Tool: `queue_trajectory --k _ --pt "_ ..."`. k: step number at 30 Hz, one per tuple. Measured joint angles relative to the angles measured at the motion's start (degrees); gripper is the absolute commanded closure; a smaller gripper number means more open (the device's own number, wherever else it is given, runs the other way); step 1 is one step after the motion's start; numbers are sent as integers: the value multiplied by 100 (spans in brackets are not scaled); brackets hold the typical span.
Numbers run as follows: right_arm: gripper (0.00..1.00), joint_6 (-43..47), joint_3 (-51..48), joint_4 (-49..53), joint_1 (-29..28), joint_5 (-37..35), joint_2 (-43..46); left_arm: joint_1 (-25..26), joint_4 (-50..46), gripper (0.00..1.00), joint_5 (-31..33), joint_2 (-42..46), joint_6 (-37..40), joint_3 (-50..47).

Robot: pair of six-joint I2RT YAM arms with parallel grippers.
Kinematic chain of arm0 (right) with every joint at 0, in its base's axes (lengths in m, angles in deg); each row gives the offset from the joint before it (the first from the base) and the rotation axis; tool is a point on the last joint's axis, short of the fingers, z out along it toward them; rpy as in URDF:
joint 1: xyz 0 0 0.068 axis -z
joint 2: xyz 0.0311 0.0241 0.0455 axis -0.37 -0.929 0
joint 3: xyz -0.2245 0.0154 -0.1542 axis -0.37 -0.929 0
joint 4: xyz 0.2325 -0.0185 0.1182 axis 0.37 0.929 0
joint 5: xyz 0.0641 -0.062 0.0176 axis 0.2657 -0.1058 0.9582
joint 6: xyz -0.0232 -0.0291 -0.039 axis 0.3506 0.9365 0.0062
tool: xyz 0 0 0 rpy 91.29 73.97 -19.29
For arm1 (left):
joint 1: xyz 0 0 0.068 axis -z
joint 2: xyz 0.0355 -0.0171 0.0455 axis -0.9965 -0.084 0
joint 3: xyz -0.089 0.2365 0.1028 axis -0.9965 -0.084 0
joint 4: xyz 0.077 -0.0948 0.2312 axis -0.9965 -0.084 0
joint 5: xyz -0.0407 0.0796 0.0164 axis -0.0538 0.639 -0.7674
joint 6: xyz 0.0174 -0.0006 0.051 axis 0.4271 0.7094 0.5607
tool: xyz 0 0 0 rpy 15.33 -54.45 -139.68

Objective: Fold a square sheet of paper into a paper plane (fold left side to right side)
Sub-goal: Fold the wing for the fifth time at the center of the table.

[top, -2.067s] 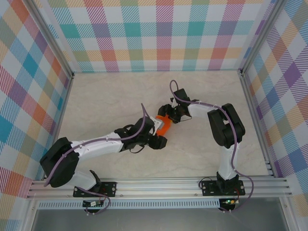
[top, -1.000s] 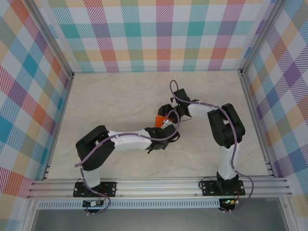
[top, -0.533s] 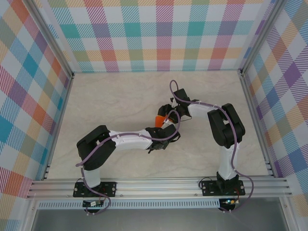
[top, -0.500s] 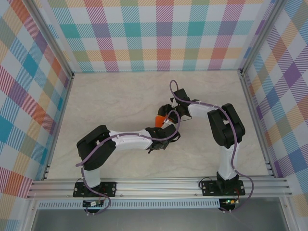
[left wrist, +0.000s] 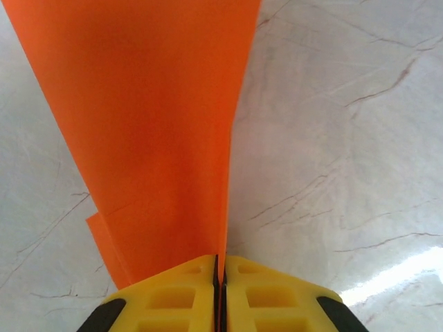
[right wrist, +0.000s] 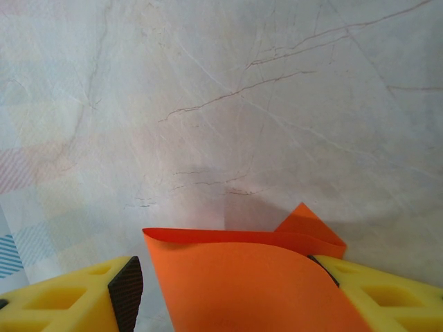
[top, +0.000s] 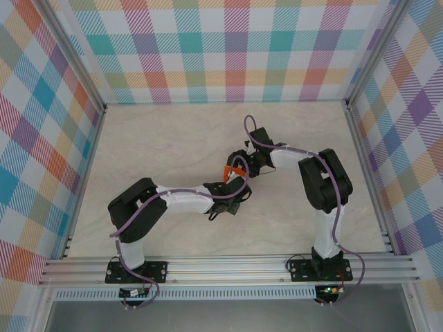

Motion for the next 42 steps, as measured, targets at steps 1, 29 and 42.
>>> queue_trajectory --k 1,29,42 --pt "35 0 0 0 0 11 0 -44 70 90 -74 39 -46 -70" --pt "20 612 -763 278 446 -164 1585 -1285 1572 97 -2774 623 -1036 -907" --pt "26 308 -1558 -472 413 468 1602 -1746 2164 100 -3792 466 -1738 -962"
